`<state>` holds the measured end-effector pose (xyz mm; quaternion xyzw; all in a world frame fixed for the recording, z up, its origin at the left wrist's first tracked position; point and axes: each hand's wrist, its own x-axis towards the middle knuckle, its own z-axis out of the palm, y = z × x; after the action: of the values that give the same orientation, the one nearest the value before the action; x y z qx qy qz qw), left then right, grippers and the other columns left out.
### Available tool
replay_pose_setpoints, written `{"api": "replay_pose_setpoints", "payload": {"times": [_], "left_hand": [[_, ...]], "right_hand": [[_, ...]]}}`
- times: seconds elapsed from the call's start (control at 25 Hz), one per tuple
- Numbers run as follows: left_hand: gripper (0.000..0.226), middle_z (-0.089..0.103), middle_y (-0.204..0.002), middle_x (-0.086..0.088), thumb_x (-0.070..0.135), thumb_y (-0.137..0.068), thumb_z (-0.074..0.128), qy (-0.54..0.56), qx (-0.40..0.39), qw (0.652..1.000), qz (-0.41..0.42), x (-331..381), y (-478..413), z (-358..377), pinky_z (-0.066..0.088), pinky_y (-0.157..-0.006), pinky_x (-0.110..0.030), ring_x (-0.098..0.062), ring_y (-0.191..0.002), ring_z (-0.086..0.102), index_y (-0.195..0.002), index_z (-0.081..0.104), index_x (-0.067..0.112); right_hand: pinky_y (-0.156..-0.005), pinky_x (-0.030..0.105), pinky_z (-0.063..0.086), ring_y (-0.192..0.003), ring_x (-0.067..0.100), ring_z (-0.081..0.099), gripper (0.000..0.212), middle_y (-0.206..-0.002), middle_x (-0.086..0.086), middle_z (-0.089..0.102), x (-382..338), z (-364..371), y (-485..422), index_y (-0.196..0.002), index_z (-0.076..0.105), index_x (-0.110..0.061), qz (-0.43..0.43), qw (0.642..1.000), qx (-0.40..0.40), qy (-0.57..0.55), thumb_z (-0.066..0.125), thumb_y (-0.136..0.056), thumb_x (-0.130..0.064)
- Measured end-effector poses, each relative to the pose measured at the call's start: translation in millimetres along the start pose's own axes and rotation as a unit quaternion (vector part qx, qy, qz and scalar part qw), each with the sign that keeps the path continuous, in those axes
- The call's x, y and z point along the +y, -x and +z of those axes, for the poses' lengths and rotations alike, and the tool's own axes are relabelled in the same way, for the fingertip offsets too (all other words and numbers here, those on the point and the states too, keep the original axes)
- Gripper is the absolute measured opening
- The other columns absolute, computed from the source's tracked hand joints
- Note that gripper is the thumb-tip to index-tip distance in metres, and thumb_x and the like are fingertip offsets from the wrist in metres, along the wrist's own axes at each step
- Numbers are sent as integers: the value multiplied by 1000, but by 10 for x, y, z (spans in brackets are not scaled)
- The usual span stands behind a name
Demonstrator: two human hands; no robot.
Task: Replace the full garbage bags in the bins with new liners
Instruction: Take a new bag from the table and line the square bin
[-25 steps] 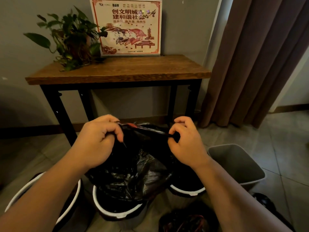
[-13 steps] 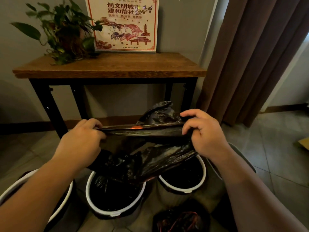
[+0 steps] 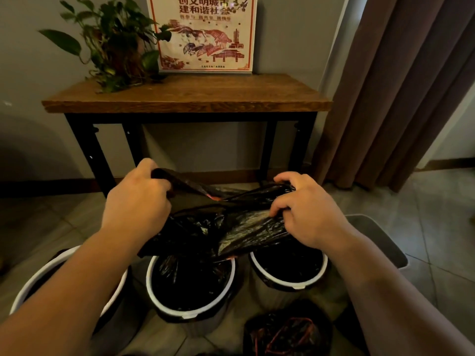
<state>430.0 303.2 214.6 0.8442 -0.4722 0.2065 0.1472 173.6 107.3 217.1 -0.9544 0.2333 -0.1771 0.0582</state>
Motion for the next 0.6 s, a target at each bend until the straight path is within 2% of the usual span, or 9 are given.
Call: {"api": "replay_pose_setpoints", "payload": {"times": [0.04, 0.12, 0.2, 0.28, 0.32, 0.4, 0.44, 0.52, 0.6], "left_hand": [[5, 45, -113, -2, 22, -89, 69, -18, -19, 1000, 9, 0, 35, 4, 55, -56, -40, -21, -69, 55, -92, 72, 20], [24, 38, -127, -2, 31, -92, 67, -64, -81, 995, 15, 34, 117, 40, 58, -56, -40, -22, -69, 61, -115, 66, 27], [50, 31, -137, -4, 26, -88, 70, -118, -144, 982, 24, 107, 203, 102, 57, -57, -38, -24, -77, 65, -132, 52, 42], [60, 28, -144, -8, 21, -89, 71, -176, -209, 960, 53, 198, 303, 207, 53, -59, -36, -26, -92, 66, -138, 48, 47], [53, 28, -146, -9, 20, -91, 69, -202, -239, 947, 70, 235, 346, 256, 52, -60, -36, -27, -99, 65, -136, 53, 42], [32, 41, -139, -8, 20, -94, 65, -228, -273, 933, 64, 260, 408, 319, 49, -61, -37, -26, -100, 65, -125, 66, 29], [24, 52, -127, -5, 22, -95, 63, -222, -276, 934, 44, 246, 433, 334, 49, -61, -37, -26, -96, 67, -118, 68, 26], [16, 65, -103, 1, 25, -94, 60, -197, -252, 947, 1, 222, 459, 324, 55, -64, -37, -25, -87, 70, -108, 68, 27], [16, 65, -95, 4, 27, -92, 63, -194, -214, 957, -9, 227, 464, 328, 55, -62, -36, -23, -81, 71, -108, 65, 30]], "right_hand": [[-98, 41, 51, -129, 21, 50, 34, -149, -7, 47, -14, 25, -10, -108, 77, -43, 32, 999, -10, 30, 60, -93, -17], [-86, 43, 57, -117, 27, 62, 43, -146, -5, 49, -37, 73, -26, -140, 57, -45, 99, 991, -28, 88, 49, -102, -27], [-73, 42, 55, -105, 31, 68, 51, -138, -2, 51, -68, 143, -15, -151, 33, -46, 128, 982, -56, 125, 51, -103, -39], [-65, 40, 52, -96, 31, 68, 62, -130, -2, 49, -85, 173, -8, -147, 28, -50, 138, 978, -82, 135, 62, -98, -33], [-63, 38, 50, -91, 30, 67, 58, -125, -2, 48, -81, 168, -18, -141, 37, -50, 142, 977, -77, 135, 64, -95, -26], [-61, 37, 50, -81, 27, 63, 28, -117, -2, 49, -61, 151, -43, -113, 61, -40, 147, 977, -62, 143, 64, -94, -19], [-63, 38, 51, -82, 27, 64, 19, -117, -1, 51, -63, 161, -45, -105, 67, -36, 156, 973, -76, 150, 63, -95, -19], [-72, 42, 55, -95, 30, 67, 19, -122, 3, 55, -102, 238, -22, -115, 66, -31, 175, 961, -144, 157, 62, -97, -25], [-72, 44, 54, -95, 31, 65, 20, -115, 5, 62, -155, 329, -2, -118, 57, -26, 188, 957, -174, 138, 59, -98, -27]]}}
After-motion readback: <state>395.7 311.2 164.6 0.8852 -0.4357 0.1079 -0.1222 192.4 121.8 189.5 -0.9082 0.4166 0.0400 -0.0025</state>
